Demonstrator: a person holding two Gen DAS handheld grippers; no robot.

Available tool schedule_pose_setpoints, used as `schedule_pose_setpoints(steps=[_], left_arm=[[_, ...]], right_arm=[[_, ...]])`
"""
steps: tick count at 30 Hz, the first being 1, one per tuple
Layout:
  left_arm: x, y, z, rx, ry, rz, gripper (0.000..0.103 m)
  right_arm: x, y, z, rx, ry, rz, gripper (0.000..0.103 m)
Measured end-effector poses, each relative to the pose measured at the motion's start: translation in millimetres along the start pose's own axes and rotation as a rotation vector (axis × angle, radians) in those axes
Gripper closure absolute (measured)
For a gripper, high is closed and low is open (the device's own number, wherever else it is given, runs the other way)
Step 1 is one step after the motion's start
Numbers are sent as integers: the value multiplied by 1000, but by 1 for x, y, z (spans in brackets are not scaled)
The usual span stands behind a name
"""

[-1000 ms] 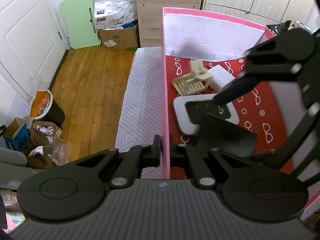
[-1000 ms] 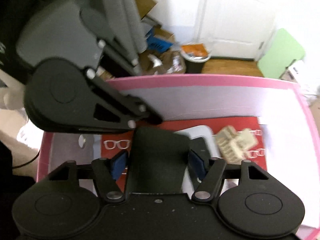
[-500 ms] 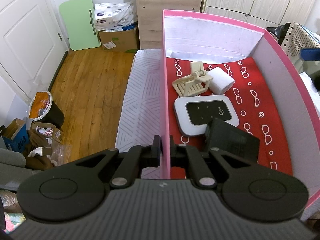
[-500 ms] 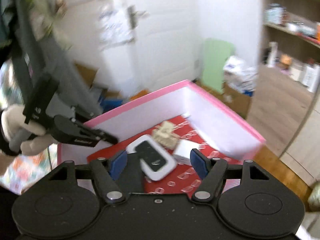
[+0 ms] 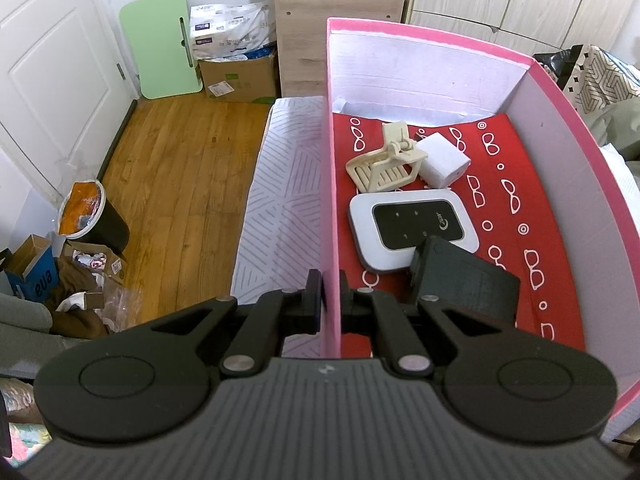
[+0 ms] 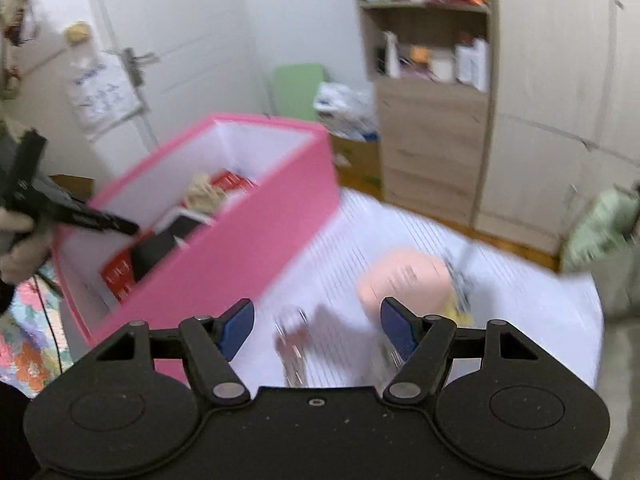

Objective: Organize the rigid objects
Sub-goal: 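Return the right gripper to the bed and grasp the black battery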

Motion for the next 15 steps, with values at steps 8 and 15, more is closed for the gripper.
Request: schedule_pose_setpoints(steps=[8, 15], left_arm=[[-2, 0, 0, 5, 14, 10, 98], [-2, -1, 0, 6, 23, 12, 97]], right_arm=[[23, -5, 52, -142, 47, 111, 37], [29, -5, 58, -176, 142, 82, 37]])
Point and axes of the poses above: each gripper's, at about its wrist camera, not at the fingertips, and y roughly against the way its jaws point, x to its right, z to its underside, the point moved 2 cm from there along -y, roughly the way its jaws point, and after that the axes turned 10 degrees about -y, right-handed, at the moved point
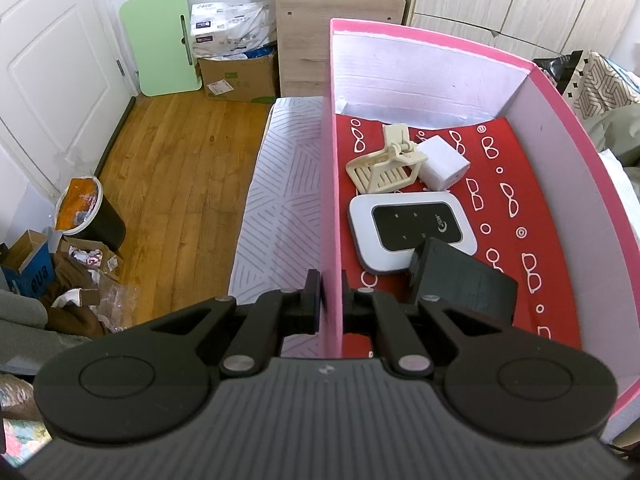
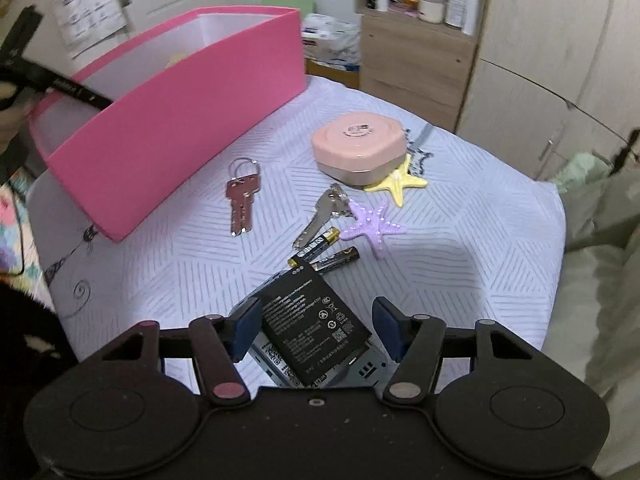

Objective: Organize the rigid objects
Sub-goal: 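Return the right gripper to the bed and grasp the black battery, then carry the black battery into the box and release it beside the router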

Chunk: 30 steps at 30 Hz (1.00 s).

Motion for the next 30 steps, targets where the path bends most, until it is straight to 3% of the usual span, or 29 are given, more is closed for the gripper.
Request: schedule_pose_setpoints(steps=[4, 14, 19, 25, 27, 28, 30], left_arm=[[0, 0, 0, 0, 5, 2, 97], [-1, 0, 1, -3, -1, -1, 97], [1, -1, 0, -3, -2, 0, 97], [2, -2, -1, -5, -11, 0, 97], [4, -2, -1, -6, -19, -4, 97], [4, -2, -1, -7, -19, -4, 97], [4, -2, -1, -9, -20, -4, 97]], right_arm=[[0, -10, 7, -26, 53, -2, 35], [1, -23, -2, -8, -69, -32, 42], [3, -27, -7, -13, -55, -44, 36], [17, -35, -14, 30, -92, -166, 33], [21, -35, -16, 39, -117, -194, 39], [20, -35, -17, 33, -117, -205, 48], [19, -35, -20, 15, -147, -196, 48]])
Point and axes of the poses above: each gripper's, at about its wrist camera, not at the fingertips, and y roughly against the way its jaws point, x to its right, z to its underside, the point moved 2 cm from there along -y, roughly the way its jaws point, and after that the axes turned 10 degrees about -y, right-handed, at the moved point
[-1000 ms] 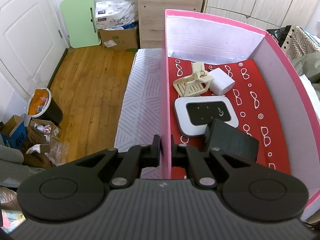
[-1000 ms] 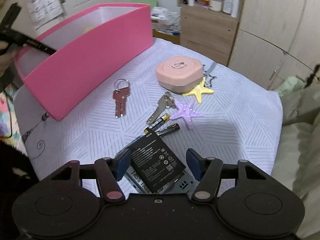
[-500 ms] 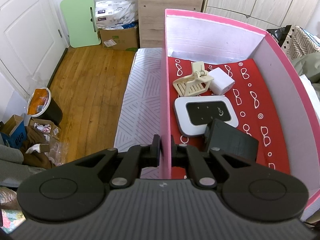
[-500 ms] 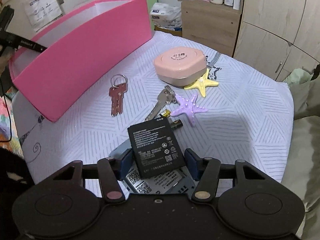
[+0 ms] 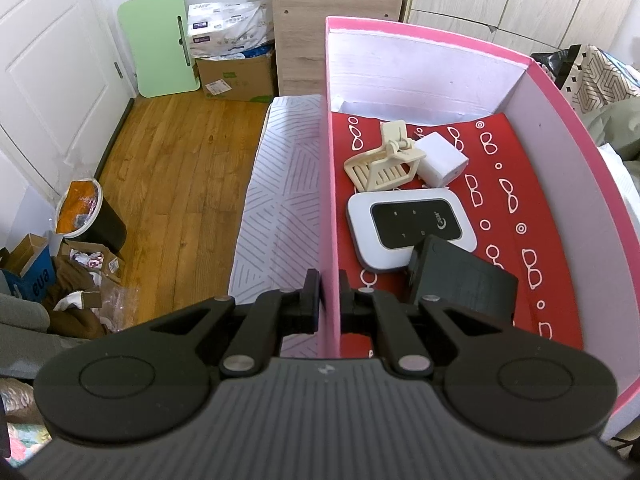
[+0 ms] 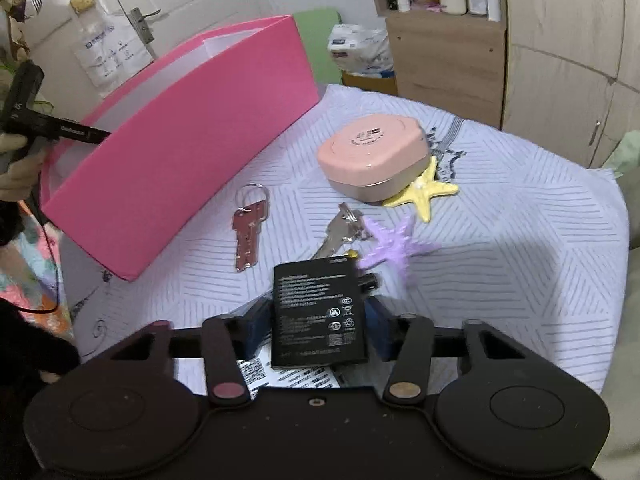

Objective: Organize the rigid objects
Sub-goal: 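Carry the black battery into the box and release it beside the router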

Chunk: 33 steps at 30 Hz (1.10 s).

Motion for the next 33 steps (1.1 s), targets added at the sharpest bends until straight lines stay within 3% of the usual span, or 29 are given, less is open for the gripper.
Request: schedule_pose_setpoints(steps=[6, 15, 20, 25, 27, 30, 33], left_arm=[[1, 0, 0, -1, 2, 1, 97], [0, 0, 0, -1, -2, 0, 97], [4, -1, -1, -16, -33, -22, 98], [4, -1, -2, -21, -38, -23, 98], [5, 0, -2, -17, -42, -29, 99], [6, 0, -1, -12, -44, -39, 99], [6, 1, 0, -14, -37, -35, 99]], right_arm=[[-12, 4, -3, 23, -27, 110, 48], [-41, 40, -18, 145, 23, 103, 48], [-87, 62, -41, 215, 164, 7, 48], [-135, 70, -67, 214, 328, -138, 48], [-152, 61, -76, 206, 398, -118, 48], [-176, 38, -90, 194, 547, 14, 48], [-193, 10, -108, 101, 616, 41, 48]])
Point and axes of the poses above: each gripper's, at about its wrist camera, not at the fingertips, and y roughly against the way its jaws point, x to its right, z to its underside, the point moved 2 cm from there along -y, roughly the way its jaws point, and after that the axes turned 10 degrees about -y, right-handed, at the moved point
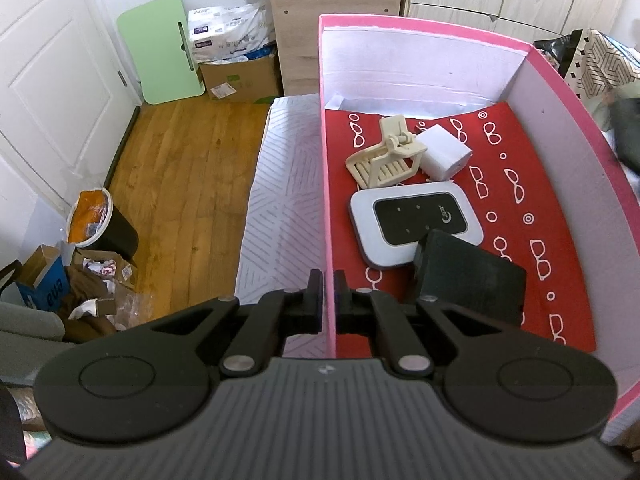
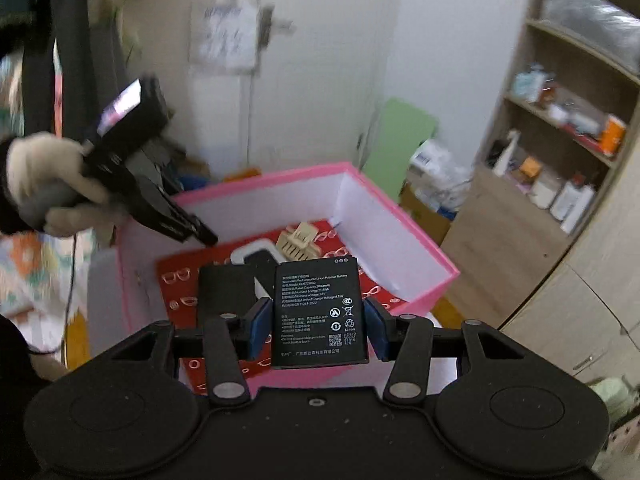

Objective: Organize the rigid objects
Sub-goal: 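Carry the black battery into the box and release it beside the router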

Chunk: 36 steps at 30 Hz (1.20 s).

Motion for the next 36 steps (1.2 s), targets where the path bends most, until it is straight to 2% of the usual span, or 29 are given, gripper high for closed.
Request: schedule_pose_setpoints(steps=[5, 8, 12, 20, 25, 31, 36], left_arm=[[-1, 2, 0, 11, 9, 3, 99], [-2, 2, 1, 16, 12, 4, 99], [-3, 3, 1, 20, 13, 7, 99], [-2, 3, 0, 25, 16, 10, 99], [-2, 3, 1, 26, 10, 9, 99], [-2, 3, 0, 30, 14, 12, 99], [-2, 3, 0, 31, 11, 10, 99]], right_arm=[[-10, -55, -21, -142, 146, -4, 48], [-18, -83, -21, -211, 205, 15, 48], [-29, -104, -17, -267, 254, -12, 48], [-52, -117, -22, -276, 207, -171, 48], [-48, -115, -25, -244, 181, -147, 48], [-25, -113, -21, -289, 158, -71, 48], [-13, -118, -16, -329, 177, -55, 48]])
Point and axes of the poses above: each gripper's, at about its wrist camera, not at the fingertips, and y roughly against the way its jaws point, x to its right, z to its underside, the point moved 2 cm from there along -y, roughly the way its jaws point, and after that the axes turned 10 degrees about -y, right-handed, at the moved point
